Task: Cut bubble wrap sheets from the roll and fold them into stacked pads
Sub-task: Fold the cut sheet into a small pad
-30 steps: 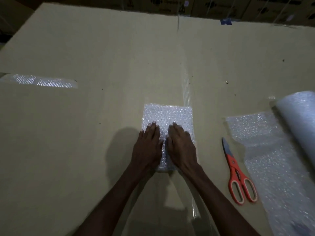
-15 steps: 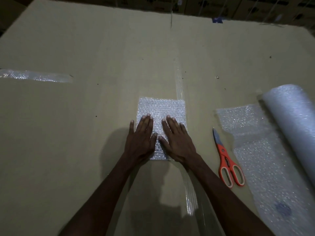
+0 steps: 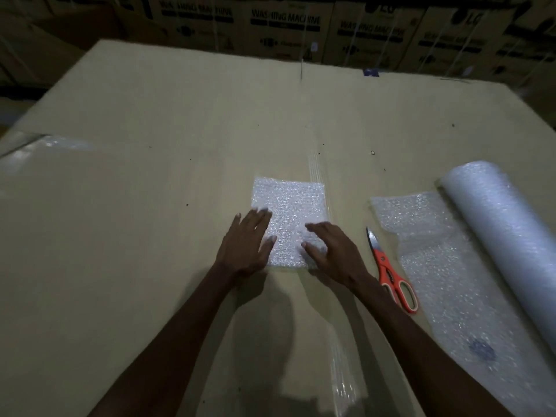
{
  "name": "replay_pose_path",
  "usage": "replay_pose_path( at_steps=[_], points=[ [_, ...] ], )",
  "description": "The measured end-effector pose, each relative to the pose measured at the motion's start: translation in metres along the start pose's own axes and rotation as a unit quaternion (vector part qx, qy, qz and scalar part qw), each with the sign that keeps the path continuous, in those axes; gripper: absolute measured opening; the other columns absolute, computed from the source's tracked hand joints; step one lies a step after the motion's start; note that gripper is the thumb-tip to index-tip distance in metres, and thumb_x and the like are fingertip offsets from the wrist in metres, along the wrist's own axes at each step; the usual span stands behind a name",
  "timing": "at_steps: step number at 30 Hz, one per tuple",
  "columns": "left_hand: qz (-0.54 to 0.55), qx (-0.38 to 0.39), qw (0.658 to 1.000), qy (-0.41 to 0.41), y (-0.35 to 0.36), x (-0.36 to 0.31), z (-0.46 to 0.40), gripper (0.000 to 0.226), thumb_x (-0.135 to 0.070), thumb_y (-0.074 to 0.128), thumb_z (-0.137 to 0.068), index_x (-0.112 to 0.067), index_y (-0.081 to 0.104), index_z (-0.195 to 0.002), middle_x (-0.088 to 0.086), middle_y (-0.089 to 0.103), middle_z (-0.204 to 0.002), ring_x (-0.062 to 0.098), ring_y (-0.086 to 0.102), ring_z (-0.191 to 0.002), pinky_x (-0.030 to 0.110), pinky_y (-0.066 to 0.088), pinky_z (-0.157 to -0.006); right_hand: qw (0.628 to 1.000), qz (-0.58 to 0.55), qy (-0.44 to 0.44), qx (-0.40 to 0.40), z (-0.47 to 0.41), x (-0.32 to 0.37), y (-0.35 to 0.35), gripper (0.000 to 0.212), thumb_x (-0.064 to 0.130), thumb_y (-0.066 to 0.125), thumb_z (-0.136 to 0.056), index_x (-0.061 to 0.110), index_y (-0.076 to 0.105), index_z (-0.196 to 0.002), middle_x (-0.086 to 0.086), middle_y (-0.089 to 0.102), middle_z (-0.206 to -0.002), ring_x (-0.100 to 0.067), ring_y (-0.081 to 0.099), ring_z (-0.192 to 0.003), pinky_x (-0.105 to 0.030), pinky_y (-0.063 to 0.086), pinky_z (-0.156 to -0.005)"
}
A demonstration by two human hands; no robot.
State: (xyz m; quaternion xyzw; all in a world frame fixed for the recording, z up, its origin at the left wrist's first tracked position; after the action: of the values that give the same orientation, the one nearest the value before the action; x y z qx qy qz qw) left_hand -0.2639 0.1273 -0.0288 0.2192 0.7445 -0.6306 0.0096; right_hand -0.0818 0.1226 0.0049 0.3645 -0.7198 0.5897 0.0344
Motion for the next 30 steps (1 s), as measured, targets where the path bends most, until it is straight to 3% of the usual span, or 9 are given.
replay_pose_path(
  at_steps=[3,6,10,15,19,21,24,26,30],
  points=[
    [0.018,-0.080,0.994,0.077,-0.007,-0.012,0.026,0.058,-0.053,0.042,-0.098,-0.006,0.066,-0.122,0.010,0.066,-0.126,0.027,0.059,-0.121,0.049,0.045,-0.101,0.999,-0.003,-0.038,0.016,0.028,0.007,0.004,0.031,0.036,0.066,-0.093,0.016,0.071,-0.117,0.000,0.069,-0.112,-0.023,0.066,-0.101,-0.039,0.056,-0.078],
    [0.027,-0.160,0.975,0.154,-0.019,-0.029,0.047,0.060,-0.059,0.042,-0.099,-0.008,0.073,-0.101,0.007,0.071,-0.107,0.020,0.058,-0.107,0.038,0.041,-0.094,0.997,0.021,-0.043,0.054,0.040,0.006,0.018,0.027,0.038,0.067,-0.092,0.021,0.072,-0.112,0.004,0.068,-0.109,-0.021,0.066,-0.097,-0.039,0.057,-0.070],
    [0.048,-0.146,0.975,0.162,-0.013,-0.028,0.053,0.040,-0.046,0.056,-0.093,-0.010,0.073,-0.100,0.006,0.071,-0.108,0.019,0.061,-0.100,0.029,0.047,-0.084,0.992,0.079,-0.058,0.083,0.036,0.010,0.029,0.019,0.033,0.062,-0.096,0.024,0.071,-0.110,0.003,0.066,-0.108,-0.021,0.063,-0.096,-0.035,0.054,-0.064],
    [0.035,-0.124,0.980,0.153,-0.015,-0.031,0.051,0.030,-0.031,0.051,-0.090,-0.014,0.073,-0.102,0.002,0.072,-0.106,0.016,0.059,-0.094,0.024,0.044,-0.078,0.994,0.071,-0.045,0.065,0.029,0.014,0.024,0.015,0.030,0.055,-0.101,0.023,0.067,-0.099,0.004,0.062,-0.096,-0.021,0.062,-0.086,-0.036,0.050,-0.061],
    [0.029,-0.110,0.987,0.115,-0.014,-0.031,0.054,0.027,-0.028,0.047,-0.086,-0.023,0.070,-0.099,-0.005,0.071,-0.089,0.021,0.066,-0.073,0.025,0.048,-0.055,0.995,0.036,-0.057,0.071,0.031,0.017,0.012,0.023,0.033,0.050,-0.099,0.021,0.069,-0.102,0.003,0.066,-0.094,-0.021,0.064,-0.081,-0.036,0.050,-0.061],
    [0.039,-0.111,0.988,0.096,-0.015,-0.031,0.056,0.026,-0.029,0.048,-0.086,-0.026,0.070,-0.097,-0.008,0.070,-0.083,0.019,0.067,-0.070,0.023,0.046,-0.051,0.996,0.020,-0.057,0.071,0.033,0.015,0.003,0.029,0.037,0.050,-0.097,0.020,0.072,-0.105,0.003,0.071,-0.096,-0.019,0.066,-0.084,-0.032,0.051,-0.065],
    [0.067,-0.116,0.989,0.063,-0.022,-0.029,0.051,0.026,-0.031,0.048,-0.087,-0.027,0.072,-0.097,-0.010,0.072,-0.086,0.015,0.068,-0.075,0.022,0.047,-0.056,0.995,0.001,-0.041,0.088,0.029,0.000,-0.005,0.031,0.039,0.059,-0.093,0.018,0.075,-0.111,0.004,0.075,-0.103,-0.014,0.069,-0.090,-0.025,0.051,-0.074],
    [0.126,-0.115,0.985,0.005,-0.028,-0.018,0.042,0.024,-0.032,0.054,-0.087,-0.028,0.074,-0.099,-0.012,0.074,-0.093,0.010,0.066,-0.080,0.020,0.047,-0.064,0.996,-0.033,-0.002,0.081,0.018,-0.015,-0.010,0.025,0.028,0.066,-0.092,0.015,0.077,-0.110,0.002,0.077,-0.106,-0.013,0.070,-0.093,-0.028,0.053,-0.080],
    [0.312,-0.095,0.939,-0.111,-0.028,0.017,0.010,0.022,-0.034,0.066,-0.084,-0.024,0.076,-0.100,-0.013,0.074,-0.094,0.002,0.066,-0.078,0.020,0.052,-0.072,0.985,-0.124,0.117,0.009,-0.016,-0.047,-0.021,0.015,0.006,0.076,-0.089,0.009,0.080,-0.103,-0.002,0.078,-0.101,-0.006,0.070,-0.091,-0.027,0.054,-0.088]
  ],
)
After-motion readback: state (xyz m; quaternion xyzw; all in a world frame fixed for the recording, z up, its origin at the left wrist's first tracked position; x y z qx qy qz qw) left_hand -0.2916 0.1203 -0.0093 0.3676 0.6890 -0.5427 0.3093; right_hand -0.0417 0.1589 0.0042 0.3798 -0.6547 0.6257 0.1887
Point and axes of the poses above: each hand's wrist, its own z-axis away from the middle knuckle, its own y-axis out of the palm, x = y × z, the point moved 10 cm from there along -z, towards the middle knuckle
